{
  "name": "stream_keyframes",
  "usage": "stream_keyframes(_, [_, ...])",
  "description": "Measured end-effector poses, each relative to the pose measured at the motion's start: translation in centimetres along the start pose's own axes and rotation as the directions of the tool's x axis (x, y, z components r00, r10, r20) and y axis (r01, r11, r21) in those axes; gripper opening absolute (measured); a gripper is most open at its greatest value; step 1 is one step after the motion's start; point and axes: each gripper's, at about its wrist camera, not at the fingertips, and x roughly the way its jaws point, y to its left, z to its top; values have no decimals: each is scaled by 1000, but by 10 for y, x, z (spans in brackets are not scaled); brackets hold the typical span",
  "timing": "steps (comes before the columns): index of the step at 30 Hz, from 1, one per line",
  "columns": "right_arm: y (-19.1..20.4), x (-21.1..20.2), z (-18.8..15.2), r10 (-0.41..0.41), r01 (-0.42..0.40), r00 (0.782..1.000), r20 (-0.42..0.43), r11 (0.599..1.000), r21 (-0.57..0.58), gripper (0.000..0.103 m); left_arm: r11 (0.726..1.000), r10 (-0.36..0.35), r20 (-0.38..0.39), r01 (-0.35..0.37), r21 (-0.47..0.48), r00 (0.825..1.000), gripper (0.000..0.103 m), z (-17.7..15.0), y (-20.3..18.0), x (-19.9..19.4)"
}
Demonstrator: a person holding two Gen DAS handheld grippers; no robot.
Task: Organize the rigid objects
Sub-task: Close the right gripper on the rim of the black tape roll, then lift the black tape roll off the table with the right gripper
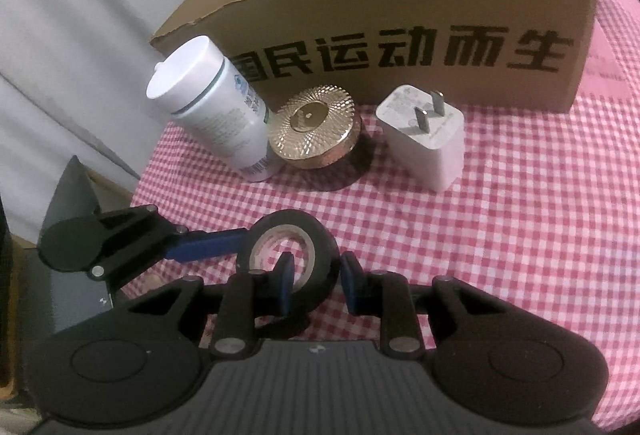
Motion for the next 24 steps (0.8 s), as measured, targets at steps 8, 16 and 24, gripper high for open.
stream_keyframes(8, [3,5,5,-20,21,999,27,999,-30,26,1000,4,3,-4,14,1000,64,11,-1,3])
stream_keyframes(16, [1,4,7,-51,52,998,31,998,-48,26,1000,1,-12,-1,15,1000,65,23,-4,12])
stream_keyframes(24, [4,5,4,-58,62,997,50,994,-90,26,1000,8,-14,-8,10,1000,67,26,-4,16])
